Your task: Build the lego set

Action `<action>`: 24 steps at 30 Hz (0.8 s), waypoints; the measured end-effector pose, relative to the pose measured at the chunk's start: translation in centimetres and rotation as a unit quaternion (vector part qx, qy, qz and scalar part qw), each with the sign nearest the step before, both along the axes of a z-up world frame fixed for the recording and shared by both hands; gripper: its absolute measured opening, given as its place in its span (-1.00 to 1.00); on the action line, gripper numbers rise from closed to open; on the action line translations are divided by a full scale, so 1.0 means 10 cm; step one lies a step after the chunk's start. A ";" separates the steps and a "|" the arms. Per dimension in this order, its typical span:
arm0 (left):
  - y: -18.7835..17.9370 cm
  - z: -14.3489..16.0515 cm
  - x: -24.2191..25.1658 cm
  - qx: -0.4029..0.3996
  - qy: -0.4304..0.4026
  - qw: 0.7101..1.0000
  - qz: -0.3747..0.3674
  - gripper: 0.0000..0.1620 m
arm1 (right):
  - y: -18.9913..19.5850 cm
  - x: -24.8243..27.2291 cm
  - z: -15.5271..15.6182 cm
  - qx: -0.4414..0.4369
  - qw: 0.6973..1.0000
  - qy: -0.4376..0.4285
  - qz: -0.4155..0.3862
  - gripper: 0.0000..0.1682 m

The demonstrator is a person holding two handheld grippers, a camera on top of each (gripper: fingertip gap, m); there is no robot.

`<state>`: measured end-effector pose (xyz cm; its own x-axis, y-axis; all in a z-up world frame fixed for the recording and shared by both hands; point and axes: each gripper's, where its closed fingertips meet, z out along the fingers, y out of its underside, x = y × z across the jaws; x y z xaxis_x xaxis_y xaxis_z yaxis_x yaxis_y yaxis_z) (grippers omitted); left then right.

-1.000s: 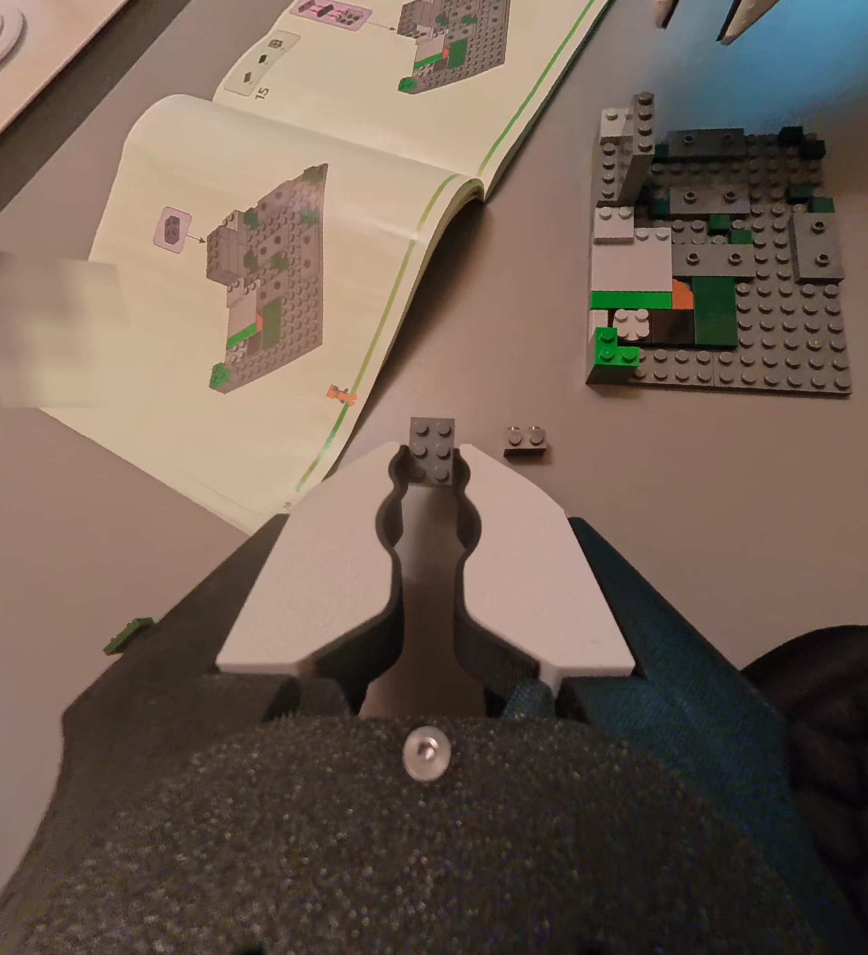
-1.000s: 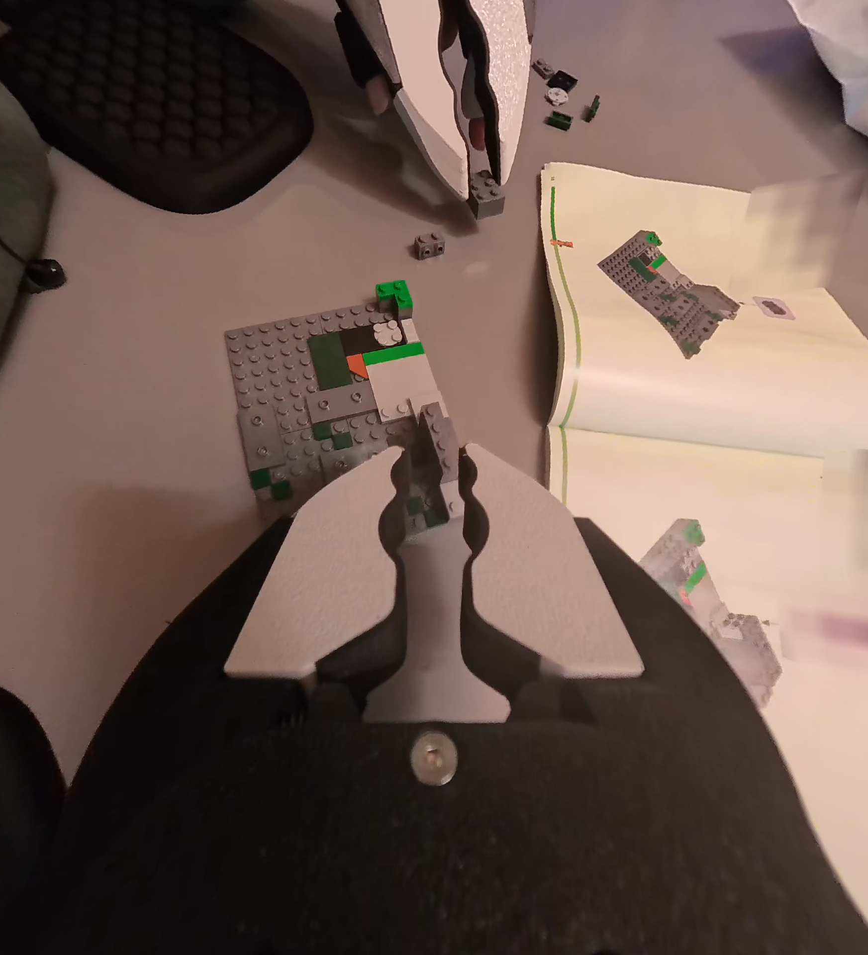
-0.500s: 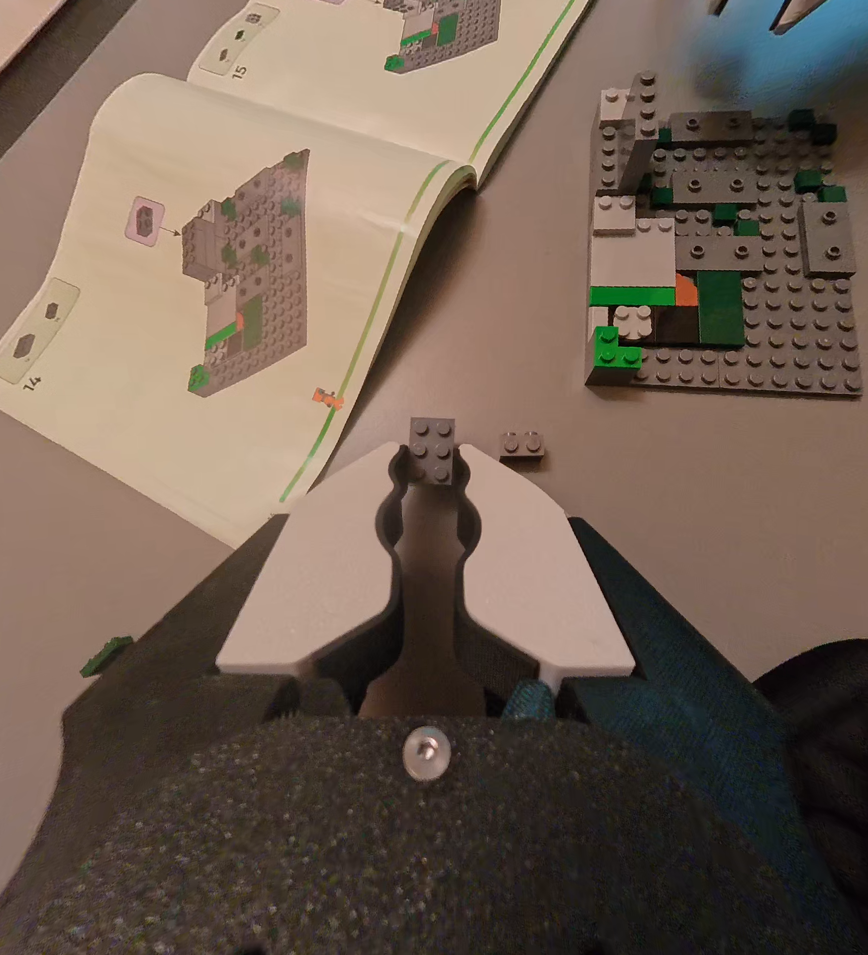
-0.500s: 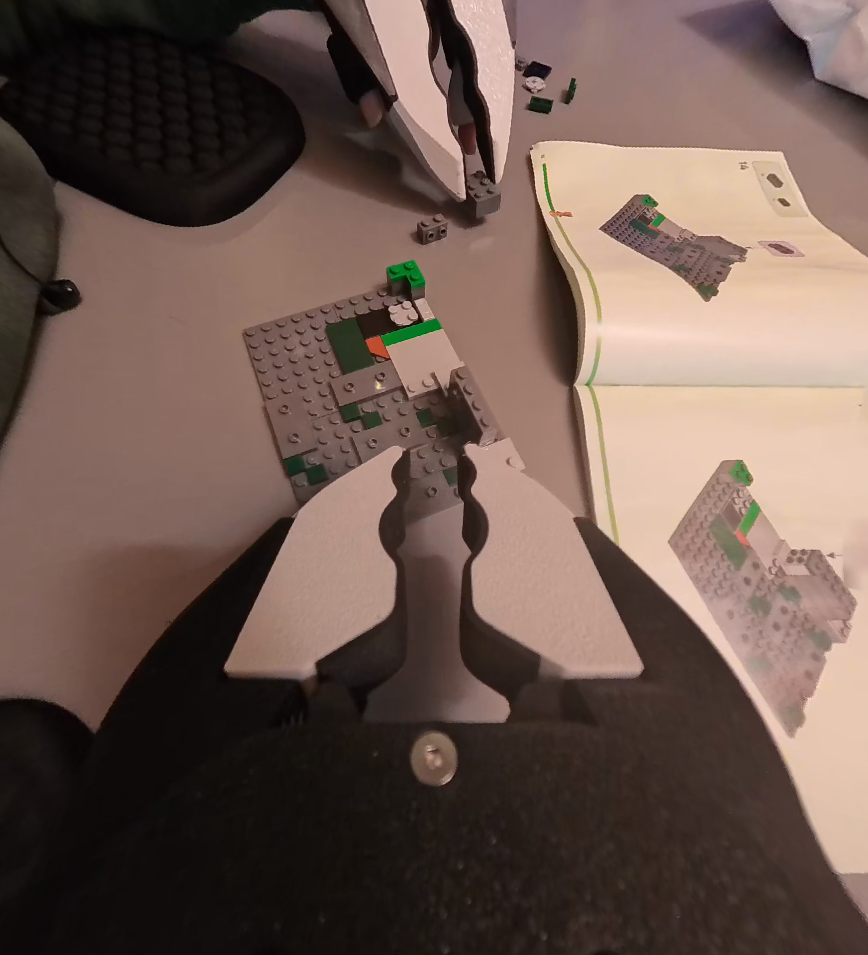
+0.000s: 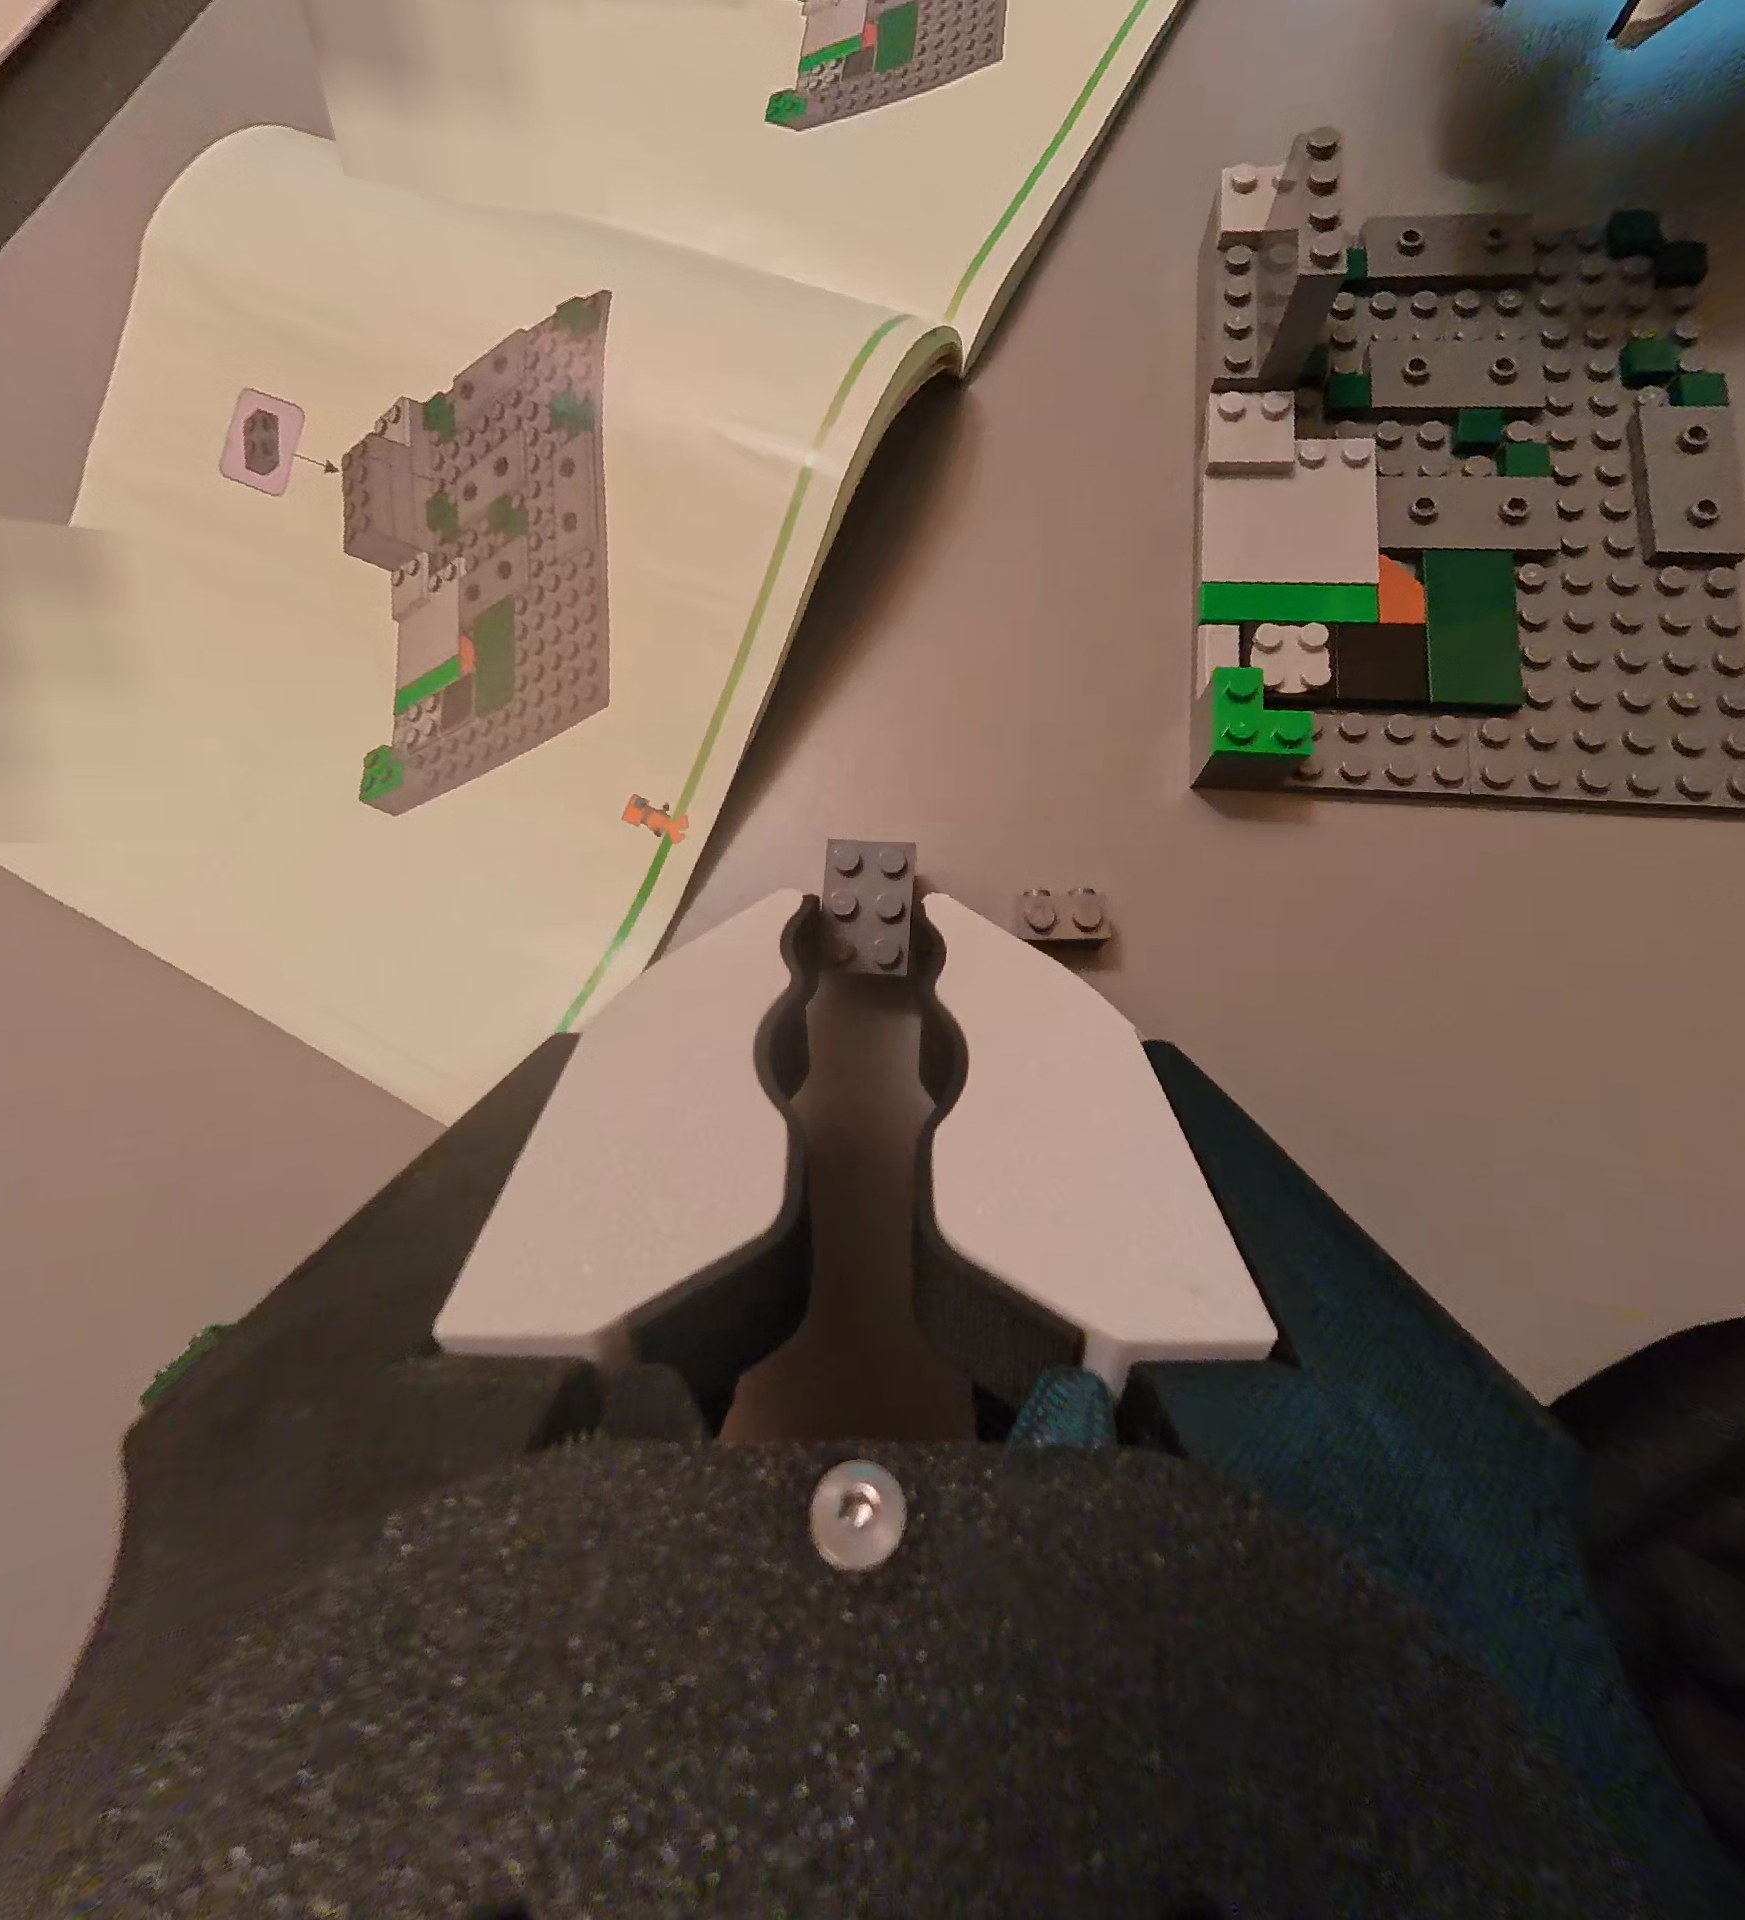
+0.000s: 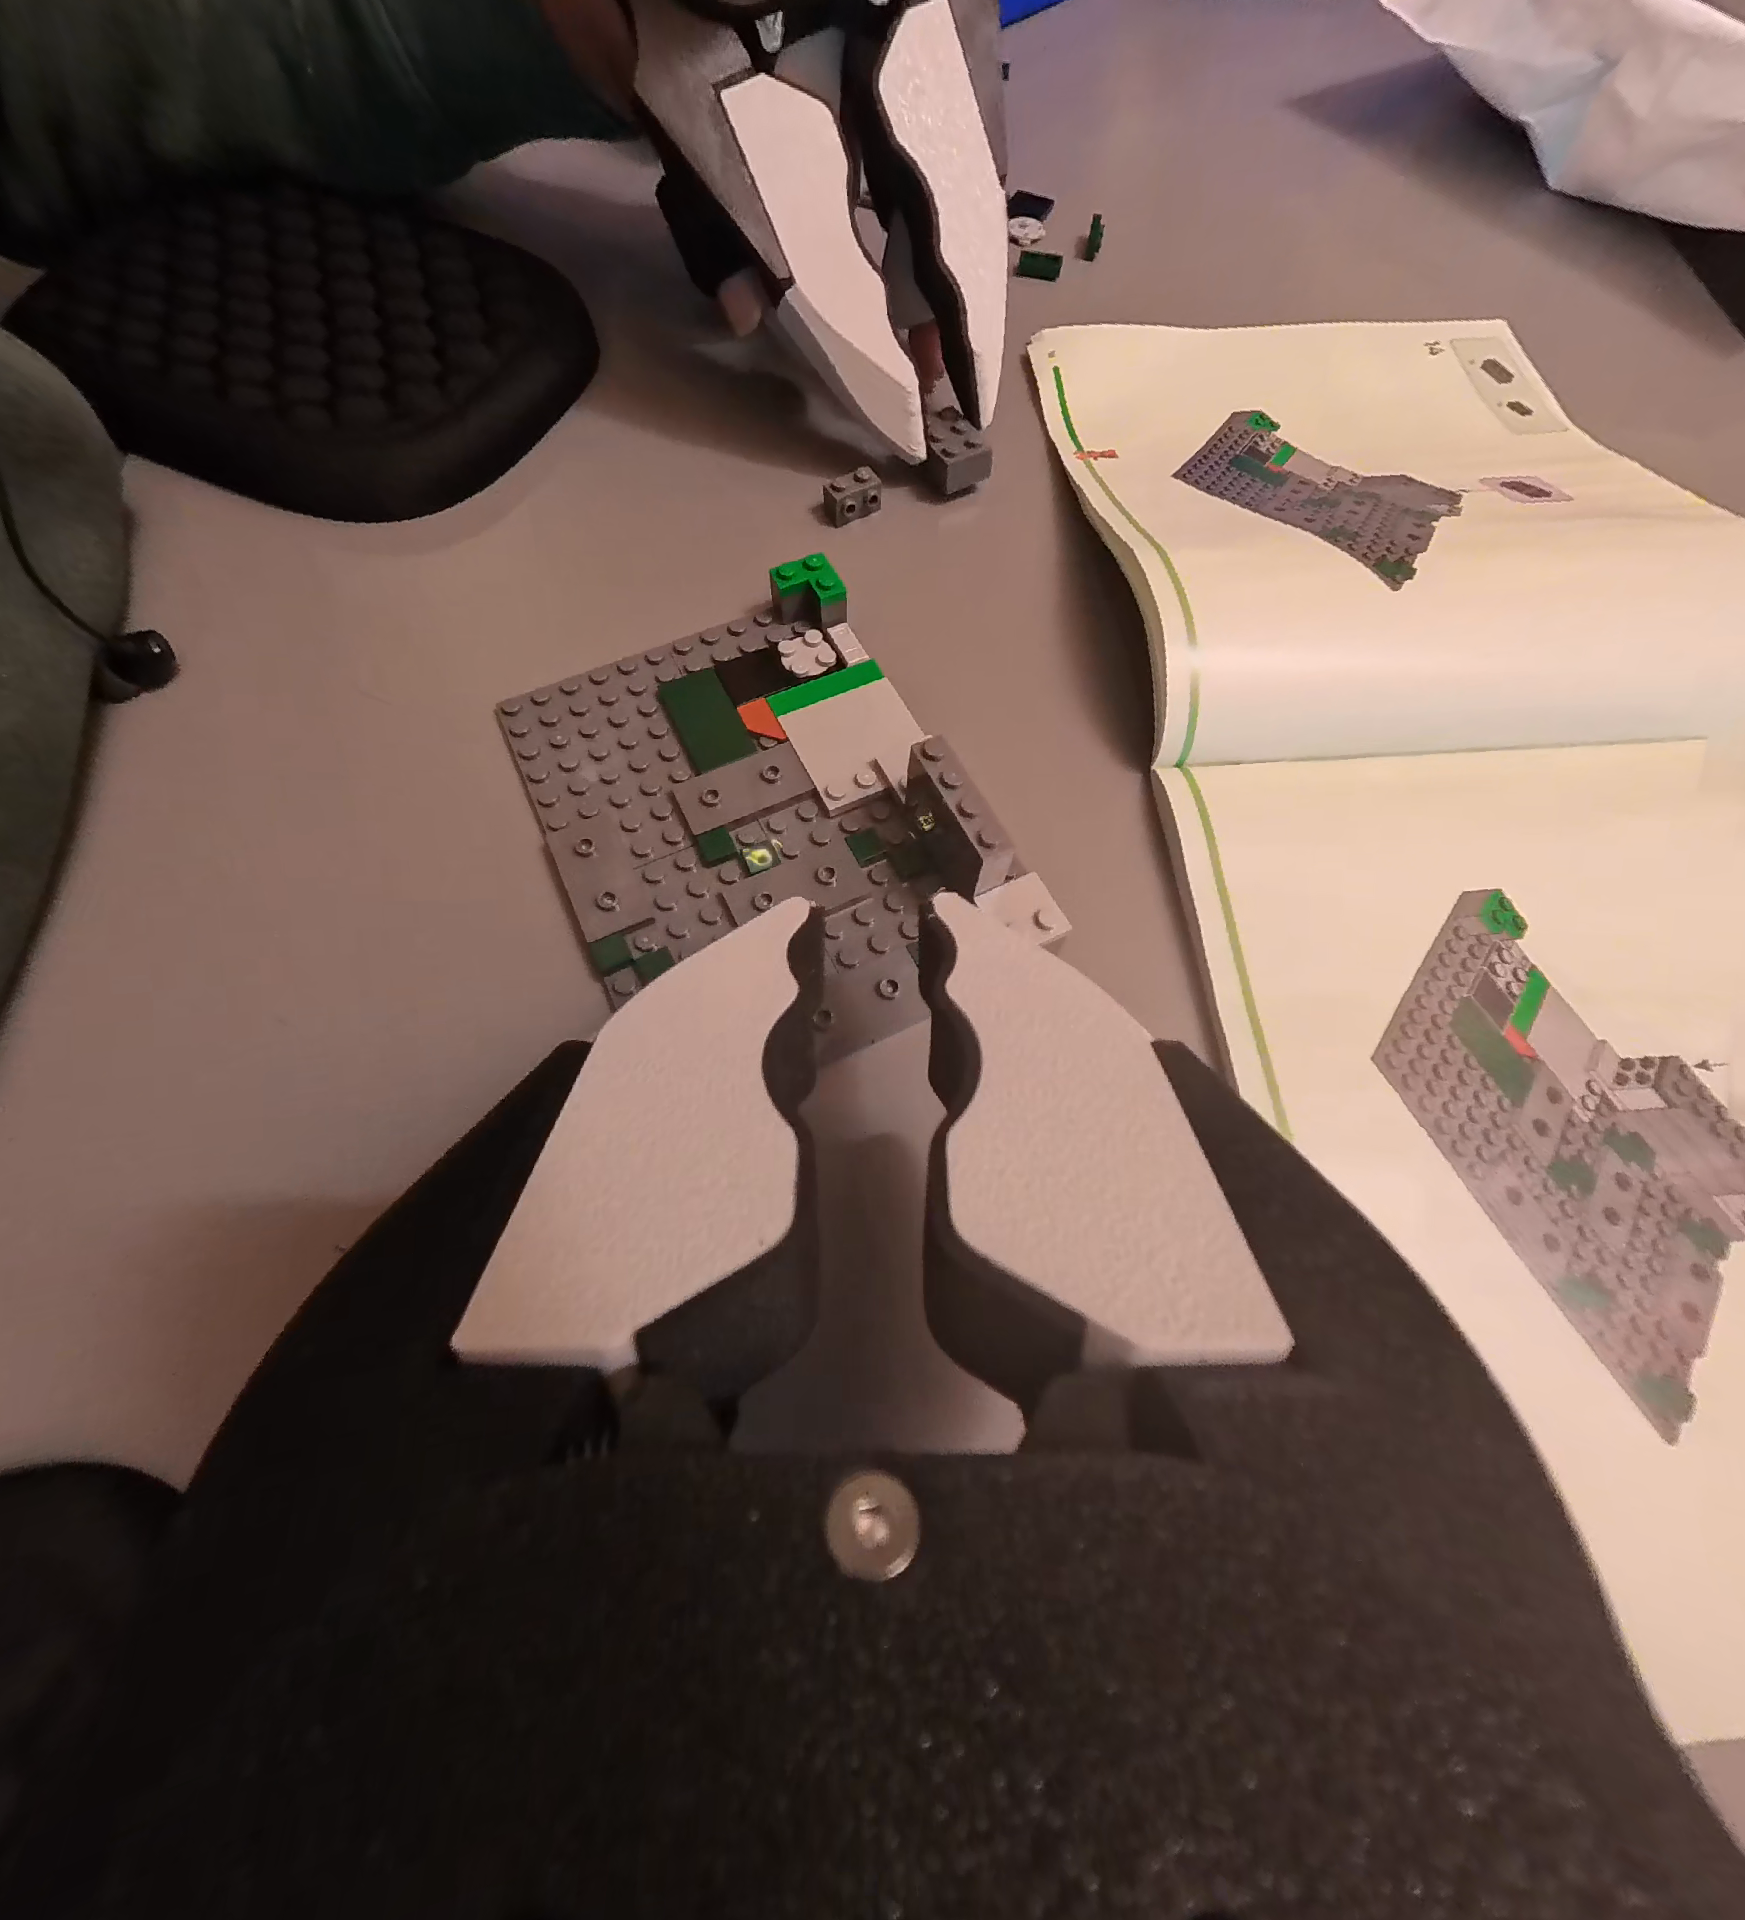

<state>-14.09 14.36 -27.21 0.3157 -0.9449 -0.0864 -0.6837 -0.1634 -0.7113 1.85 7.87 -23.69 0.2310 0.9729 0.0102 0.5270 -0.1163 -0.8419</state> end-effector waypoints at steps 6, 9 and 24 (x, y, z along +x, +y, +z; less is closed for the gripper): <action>0.00 0.00 0.02 -0.002 -0.001 1.000 -0.004 -0.77 | 0.01 0.00 0.01 0.002 1.000 0.012 -0.007 -0.80; 0.01 0.03 0.02 0.000 -0.004 1.000 -0.004 -0.75 | 0.04 0.00 0.04 0.004 1.000 0.021 -0.015 -0.81; 0.09 0.28 -0.18 0.054 -0.029 0.997 0.047 -0.84 | 0.57 -0.43 0.32 0.060 0.997 -0.033 -0.041 -0.79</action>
